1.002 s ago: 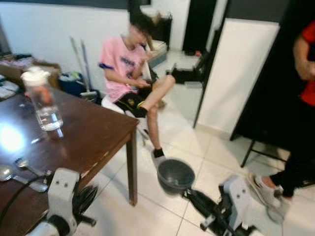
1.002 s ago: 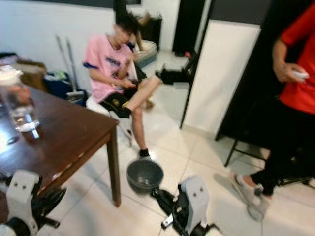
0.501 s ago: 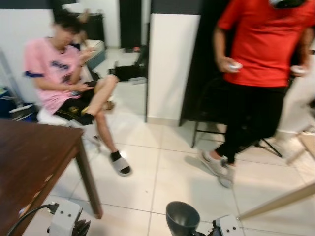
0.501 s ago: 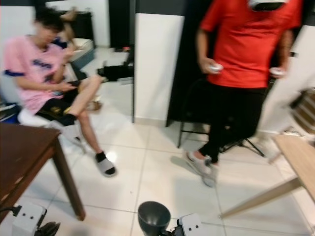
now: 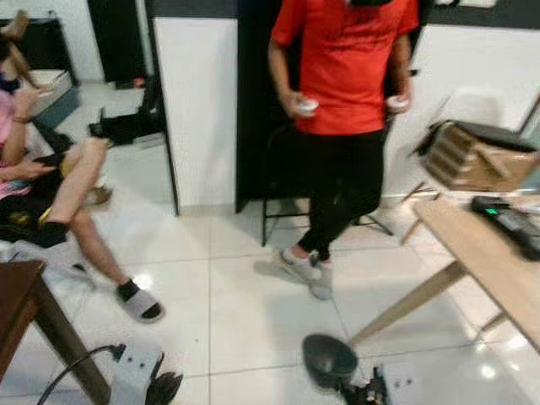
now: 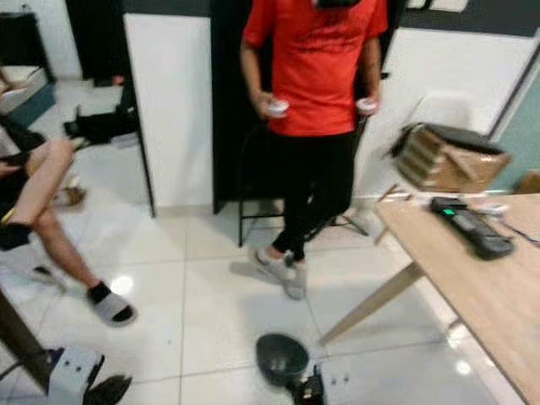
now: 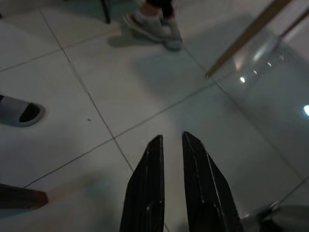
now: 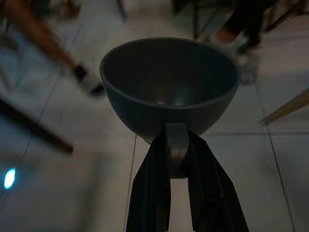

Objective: Setting the table

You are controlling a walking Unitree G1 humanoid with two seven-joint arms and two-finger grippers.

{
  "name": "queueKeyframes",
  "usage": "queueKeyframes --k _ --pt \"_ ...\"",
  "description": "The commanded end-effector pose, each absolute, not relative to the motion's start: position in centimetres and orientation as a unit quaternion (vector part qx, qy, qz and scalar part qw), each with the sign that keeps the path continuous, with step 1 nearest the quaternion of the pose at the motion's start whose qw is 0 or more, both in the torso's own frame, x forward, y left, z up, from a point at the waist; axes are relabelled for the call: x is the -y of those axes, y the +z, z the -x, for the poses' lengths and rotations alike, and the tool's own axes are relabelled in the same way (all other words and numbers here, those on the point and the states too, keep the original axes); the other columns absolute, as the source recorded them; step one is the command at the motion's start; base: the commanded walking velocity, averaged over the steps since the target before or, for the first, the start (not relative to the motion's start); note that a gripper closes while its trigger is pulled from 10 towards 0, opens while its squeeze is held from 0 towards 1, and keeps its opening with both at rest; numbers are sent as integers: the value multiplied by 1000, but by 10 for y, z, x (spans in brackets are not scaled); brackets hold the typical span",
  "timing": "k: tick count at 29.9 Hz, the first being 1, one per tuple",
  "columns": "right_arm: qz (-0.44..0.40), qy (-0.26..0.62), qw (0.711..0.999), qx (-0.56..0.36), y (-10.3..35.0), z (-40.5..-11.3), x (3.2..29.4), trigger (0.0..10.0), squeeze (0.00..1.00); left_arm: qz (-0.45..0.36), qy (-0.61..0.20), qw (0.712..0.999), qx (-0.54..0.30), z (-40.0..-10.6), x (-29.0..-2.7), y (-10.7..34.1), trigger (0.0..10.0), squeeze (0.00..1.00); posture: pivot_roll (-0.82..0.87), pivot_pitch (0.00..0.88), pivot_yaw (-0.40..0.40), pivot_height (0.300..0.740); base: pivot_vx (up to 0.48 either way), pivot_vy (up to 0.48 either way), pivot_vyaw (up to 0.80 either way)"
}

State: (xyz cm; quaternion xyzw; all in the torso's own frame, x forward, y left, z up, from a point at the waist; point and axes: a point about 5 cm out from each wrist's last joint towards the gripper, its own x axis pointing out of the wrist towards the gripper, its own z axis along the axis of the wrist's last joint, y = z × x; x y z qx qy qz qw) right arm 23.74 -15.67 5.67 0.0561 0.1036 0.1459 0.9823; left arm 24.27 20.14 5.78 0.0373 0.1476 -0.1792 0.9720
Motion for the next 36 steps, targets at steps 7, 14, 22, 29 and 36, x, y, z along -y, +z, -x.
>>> queueKeyframes --k 7,14,22,29,36 --pt "-57 144 981 -118 48 -231 155 10000 0 -35 -179 970 -161 -239 -205 51 10000 0 0 105 74 740 0 0 -769" --pt "-58 141 982 -113 48 -232 156 10000 0 -34 -180 971 -156 -240 -204 51 10000 0 2 105 73 740 0 0 -771" --pt "-54 136 983 -110 49 -234 159 10000 0 -34 -178 971 -155 -241 -204 51 10000 0 4 103 70 740 0 0 -770" --pt "-49 137 983 -109 49 -234 163 10000 0 -63 -196 968 -142 -244 -208 59 10000 0 1 96 72 740 0 0 -769" --pt "-39 132 985 -107 50 -236 171 10000 0 -91 -205 966 -129 -253 -223 73 10000 0 4 89 78 740 0 0 -769"
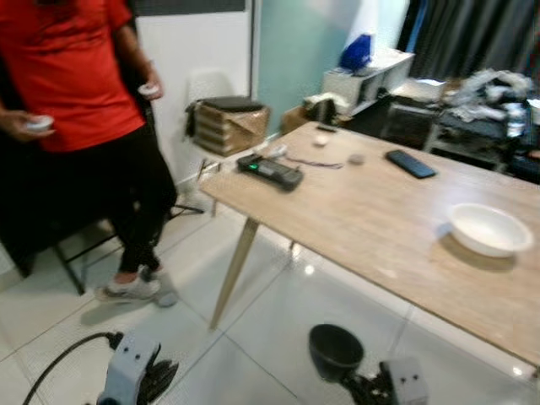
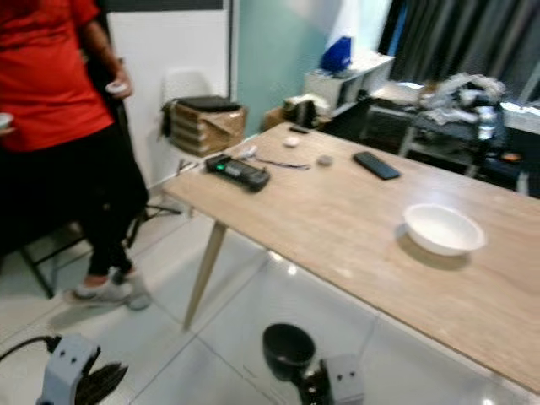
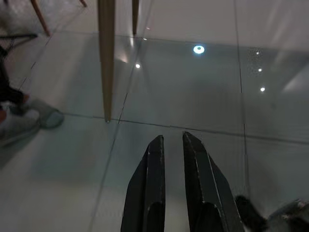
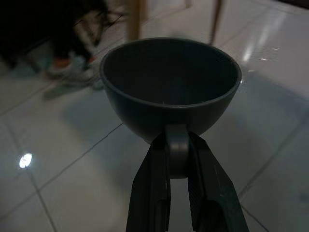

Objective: Setting the table

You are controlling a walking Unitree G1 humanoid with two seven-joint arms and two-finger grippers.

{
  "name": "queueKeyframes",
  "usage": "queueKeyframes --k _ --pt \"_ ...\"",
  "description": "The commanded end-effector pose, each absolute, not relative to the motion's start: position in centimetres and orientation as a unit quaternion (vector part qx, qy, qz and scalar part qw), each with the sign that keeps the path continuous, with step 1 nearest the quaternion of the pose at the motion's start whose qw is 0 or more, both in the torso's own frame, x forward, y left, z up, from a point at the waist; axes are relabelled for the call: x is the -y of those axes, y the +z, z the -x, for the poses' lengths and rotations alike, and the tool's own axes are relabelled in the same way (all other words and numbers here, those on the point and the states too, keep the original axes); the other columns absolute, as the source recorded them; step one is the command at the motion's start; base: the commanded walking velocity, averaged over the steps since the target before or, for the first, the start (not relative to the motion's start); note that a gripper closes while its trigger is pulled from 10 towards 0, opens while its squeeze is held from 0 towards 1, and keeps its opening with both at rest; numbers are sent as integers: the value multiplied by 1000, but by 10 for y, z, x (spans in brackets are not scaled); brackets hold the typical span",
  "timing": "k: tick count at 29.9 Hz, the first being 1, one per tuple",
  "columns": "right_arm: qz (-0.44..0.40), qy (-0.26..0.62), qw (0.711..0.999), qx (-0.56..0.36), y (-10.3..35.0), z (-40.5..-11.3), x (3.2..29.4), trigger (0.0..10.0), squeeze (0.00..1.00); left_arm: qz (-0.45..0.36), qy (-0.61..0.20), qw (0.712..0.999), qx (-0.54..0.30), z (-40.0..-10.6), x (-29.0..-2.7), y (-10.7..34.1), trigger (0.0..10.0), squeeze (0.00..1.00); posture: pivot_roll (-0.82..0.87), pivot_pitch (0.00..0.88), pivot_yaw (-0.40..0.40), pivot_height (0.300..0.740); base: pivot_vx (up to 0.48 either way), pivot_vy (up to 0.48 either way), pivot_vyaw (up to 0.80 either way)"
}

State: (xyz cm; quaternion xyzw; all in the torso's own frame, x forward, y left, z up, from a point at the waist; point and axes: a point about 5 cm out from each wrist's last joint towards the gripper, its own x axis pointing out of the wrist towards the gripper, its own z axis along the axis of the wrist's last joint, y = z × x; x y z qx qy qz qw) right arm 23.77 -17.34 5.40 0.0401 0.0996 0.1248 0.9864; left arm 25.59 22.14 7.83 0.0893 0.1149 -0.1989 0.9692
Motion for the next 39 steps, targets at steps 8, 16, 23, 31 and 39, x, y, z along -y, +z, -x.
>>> queueKeyframes --k 8,16,23,31,39 --pt "-42 134 985 -103 50 -238 167 10000 0 -96 -209 966 -114 -261 -221 80 10000 0 2 81 78 740 0 0 -769" --pt "-40 139 984 -100 52 -239 168 10000 0 -92 -220 965 -109 -261 -214 80 10000 0 3 81 76 740 0 0 -769" --pt "-37 136 986 -92 55 -245 169 10000 0 -85 -216 967 -107 -261 -212 80 10000 0 -1 86 82 740 0 0 -769" --pt "-44 135 986 -85 58 -247 166 10000 0 -40 -203 974 -96 -256 -186 74 10000 0 2 95 70 740 0 0 -769" --pt "-32 118 990 -71 67 -258 183 10000 0 -36 -208 972 -101 -253 -180 71 10000 0 3 101 72 740 0 0 -765"
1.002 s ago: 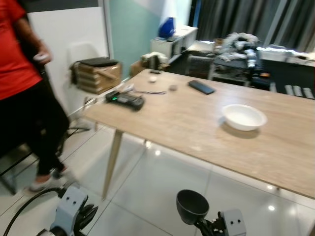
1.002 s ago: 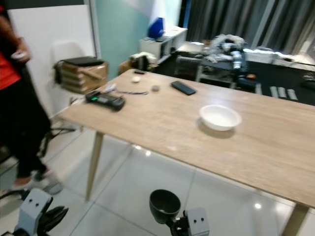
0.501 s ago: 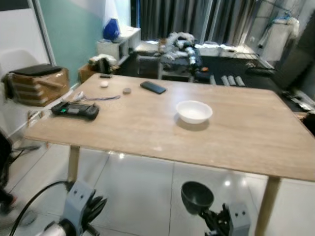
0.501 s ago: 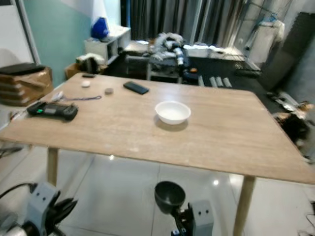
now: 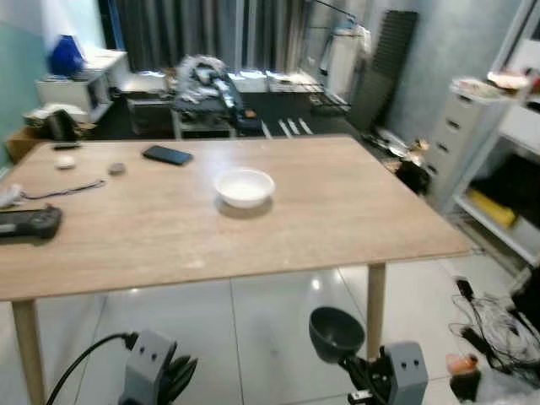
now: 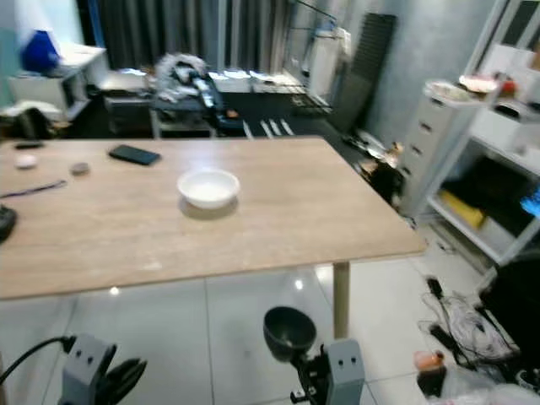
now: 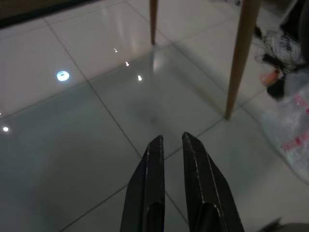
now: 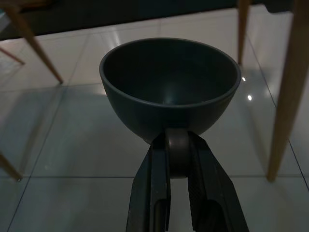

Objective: Setting the table

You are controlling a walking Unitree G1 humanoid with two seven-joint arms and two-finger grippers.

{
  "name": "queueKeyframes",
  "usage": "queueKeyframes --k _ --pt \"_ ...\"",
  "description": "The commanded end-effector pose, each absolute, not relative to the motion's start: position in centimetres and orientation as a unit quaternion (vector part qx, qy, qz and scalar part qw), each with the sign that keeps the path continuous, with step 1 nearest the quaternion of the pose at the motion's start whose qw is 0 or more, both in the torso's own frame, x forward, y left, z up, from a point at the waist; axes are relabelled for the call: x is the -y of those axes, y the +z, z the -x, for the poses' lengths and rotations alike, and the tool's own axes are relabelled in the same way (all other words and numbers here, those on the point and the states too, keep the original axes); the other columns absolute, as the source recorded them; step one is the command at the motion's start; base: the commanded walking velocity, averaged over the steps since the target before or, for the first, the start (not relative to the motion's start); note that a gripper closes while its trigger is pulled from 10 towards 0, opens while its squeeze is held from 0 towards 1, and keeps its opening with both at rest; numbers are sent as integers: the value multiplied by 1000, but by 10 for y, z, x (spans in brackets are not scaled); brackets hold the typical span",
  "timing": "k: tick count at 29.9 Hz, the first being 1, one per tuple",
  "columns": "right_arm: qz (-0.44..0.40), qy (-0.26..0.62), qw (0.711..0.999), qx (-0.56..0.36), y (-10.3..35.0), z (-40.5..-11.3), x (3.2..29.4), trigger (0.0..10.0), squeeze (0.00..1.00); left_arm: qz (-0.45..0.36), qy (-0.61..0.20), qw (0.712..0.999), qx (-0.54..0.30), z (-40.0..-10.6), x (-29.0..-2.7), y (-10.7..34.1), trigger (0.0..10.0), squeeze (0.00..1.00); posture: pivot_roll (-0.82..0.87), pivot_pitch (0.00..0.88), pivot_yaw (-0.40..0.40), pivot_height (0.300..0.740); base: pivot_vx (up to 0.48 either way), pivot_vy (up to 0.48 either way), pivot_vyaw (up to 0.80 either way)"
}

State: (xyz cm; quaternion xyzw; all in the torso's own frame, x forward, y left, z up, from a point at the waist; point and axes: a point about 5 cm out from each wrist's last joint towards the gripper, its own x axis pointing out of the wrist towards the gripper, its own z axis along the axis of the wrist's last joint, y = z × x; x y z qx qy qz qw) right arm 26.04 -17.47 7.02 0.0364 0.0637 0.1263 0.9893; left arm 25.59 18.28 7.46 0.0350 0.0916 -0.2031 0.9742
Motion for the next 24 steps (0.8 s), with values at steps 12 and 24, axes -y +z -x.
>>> queueKeyframes --k 12,24 --pt "-8 135 989 -53 79 -262 189 10000 0 -36 -199 974 -98 -256 -182 76 10000 0 7 105 72 740 0 0 -720" --pt "-49 179 982 27 121 -271 163 10000 0 -34 -163 984 -61 -262 -187 100 10000 0 23 105 83 740 0 0 0"
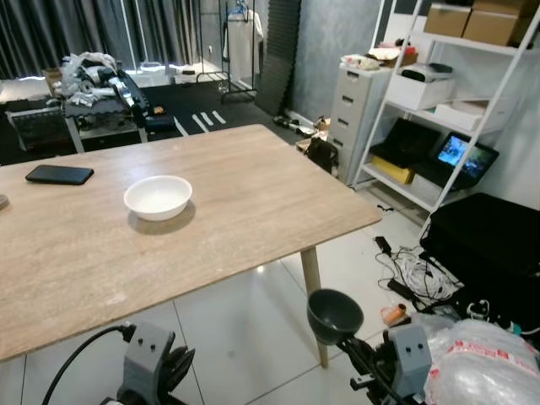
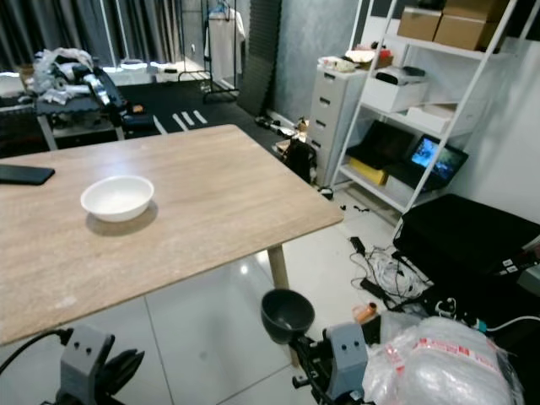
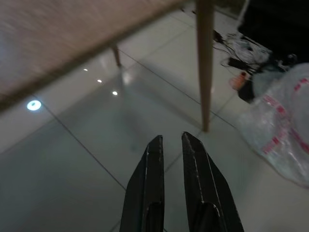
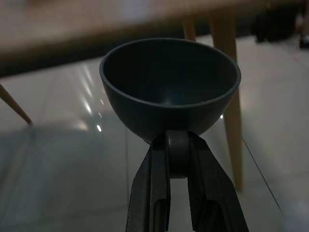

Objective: Setting the table

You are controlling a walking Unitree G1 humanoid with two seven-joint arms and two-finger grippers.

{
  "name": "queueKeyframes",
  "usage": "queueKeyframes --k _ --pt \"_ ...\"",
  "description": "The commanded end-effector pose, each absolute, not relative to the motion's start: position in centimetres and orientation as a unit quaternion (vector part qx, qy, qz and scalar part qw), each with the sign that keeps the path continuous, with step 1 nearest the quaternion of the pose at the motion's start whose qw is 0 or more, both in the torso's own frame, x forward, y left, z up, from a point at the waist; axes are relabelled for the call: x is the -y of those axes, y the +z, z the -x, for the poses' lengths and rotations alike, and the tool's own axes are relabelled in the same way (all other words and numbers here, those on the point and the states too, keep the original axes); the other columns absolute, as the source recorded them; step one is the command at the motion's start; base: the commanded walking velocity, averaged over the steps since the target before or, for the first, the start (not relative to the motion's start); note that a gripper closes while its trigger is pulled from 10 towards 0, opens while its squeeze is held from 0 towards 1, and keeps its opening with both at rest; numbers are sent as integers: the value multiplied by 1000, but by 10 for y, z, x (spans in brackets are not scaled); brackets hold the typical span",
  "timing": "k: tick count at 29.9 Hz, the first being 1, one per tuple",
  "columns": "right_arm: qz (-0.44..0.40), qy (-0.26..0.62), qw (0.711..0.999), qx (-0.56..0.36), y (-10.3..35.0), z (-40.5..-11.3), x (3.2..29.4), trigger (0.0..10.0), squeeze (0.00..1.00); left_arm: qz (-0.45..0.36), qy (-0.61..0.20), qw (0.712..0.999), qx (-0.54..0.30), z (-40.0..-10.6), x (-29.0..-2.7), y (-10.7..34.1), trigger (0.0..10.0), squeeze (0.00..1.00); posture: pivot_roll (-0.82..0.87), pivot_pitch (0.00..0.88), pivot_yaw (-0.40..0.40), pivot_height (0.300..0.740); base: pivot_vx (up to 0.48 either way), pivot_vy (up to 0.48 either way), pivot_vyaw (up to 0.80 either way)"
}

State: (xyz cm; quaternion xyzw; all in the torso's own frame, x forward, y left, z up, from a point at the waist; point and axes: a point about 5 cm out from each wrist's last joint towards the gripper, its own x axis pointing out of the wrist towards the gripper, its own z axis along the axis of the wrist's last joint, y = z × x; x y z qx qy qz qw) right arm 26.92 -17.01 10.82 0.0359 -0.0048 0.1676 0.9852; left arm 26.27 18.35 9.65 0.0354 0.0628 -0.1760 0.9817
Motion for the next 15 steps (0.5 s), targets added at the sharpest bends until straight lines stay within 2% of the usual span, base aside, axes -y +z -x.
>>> queueKeyframes --k 1,2,5,7,10,15 --pt "-62 190 978 63 142 -276 156 10000 0 -33 -150 987 -39 -266 -188 112 10000 0 30 104 83 740 0 0 0" --pt "-62 190 978 63 142 -276 156 10000 0 -33 -150 987 -39 -266 -188 112 10000 0 30 104 83 740 0 0 0" --pt "-96 216 960 150 193 -285 141 10000 0 -39 -111 993 20 -277 -193 142 10000 0 45 100 79 740 0 0 0" --pt "-108 230 948 192 219 -286 136 10000 0 -42 -95 993 54 -282 -194 160 10000 0 48 99 78 740 259 0 0" --pt "-112 249 936 224 240 -285 129 10000 0 -50 -73 992 89 -287 -197 179 10000 0 49 94 81 740 480 0 0" --pt "-116 263 932 222 241 -284 123 10000 0 -56 -69 991 102 -288 -196 190 10000 0 57 91 84 740 480 0 0"
